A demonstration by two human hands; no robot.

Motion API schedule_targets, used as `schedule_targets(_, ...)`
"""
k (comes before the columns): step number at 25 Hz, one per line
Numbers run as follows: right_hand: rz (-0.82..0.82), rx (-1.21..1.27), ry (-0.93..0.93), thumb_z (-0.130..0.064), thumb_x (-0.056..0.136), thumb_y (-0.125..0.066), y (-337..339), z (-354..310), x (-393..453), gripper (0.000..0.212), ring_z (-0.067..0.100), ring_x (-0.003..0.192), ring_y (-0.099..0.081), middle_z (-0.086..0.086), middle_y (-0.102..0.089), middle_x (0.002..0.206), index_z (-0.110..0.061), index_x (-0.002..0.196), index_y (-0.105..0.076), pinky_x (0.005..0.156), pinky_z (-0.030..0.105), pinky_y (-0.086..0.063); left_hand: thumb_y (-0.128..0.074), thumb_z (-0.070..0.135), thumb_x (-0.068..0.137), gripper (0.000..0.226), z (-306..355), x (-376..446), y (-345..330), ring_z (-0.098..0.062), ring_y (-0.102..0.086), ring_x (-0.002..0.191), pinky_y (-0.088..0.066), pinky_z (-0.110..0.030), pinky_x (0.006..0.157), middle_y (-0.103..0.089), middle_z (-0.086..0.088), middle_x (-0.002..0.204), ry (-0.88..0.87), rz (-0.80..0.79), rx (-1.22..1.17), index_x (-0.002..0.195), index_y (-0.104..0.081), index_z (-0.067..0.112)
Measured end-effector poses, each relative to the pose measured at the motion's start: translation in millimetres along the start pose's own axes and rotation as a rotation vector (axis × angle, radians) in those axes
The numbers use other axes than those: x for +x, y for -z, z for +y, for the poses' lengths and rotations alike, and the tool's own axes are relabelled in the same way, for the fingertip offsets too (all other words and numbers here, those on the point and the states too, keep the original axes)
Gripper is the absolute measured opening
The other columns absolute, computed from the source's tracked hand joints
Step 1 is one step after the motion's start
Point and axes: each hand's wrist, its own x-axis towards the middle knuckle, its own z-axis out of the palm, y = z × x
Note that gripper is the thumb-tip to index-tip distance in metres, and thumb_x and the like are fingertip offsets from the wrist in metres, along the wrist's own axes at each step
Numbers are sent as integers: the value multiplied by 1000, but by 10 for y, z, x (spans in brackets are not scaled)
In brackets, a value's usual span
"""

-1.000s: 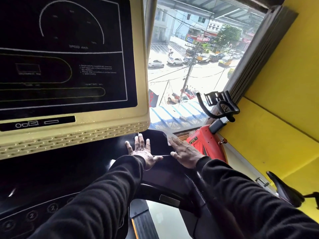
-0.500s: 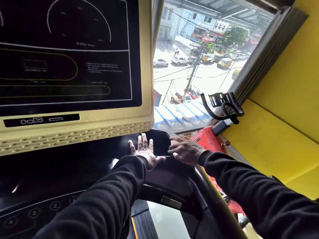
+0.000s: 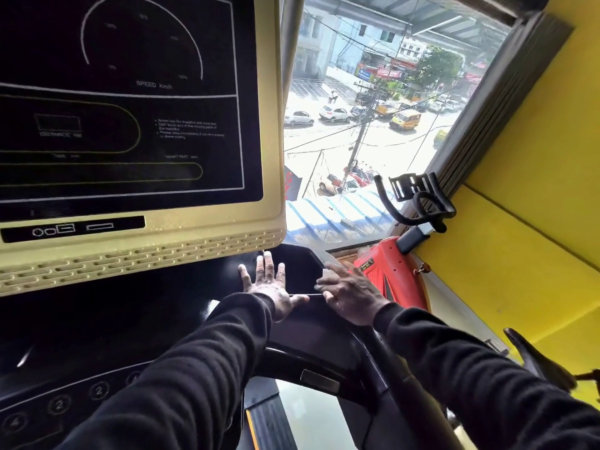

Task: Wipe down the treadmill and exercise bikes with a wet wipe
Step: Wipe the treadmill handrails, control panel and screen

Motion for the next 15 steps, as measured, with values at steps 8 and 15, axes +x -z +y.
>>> schedule_targets(8,-175,324,-679,-76,89,-14,-118,-505,-133,93,22,149,15,3,22,160,-15,154,12,118,52,9,-22,84,84,102,-7,-17,12,-26,34,144,20,-64,112,38,-13,155,-9,-17,0,156,13,21)
schedule_targets(15,-221,426,-523,-80,87,-22,-68,-210,229,95,16,148,17,-4,21,161,-22,154,13,119,53,6,-25,80,89,98,8,-13,-10,-25,35,143,21,-62,111,38,-11,155,5,-4,12,156,12,20)
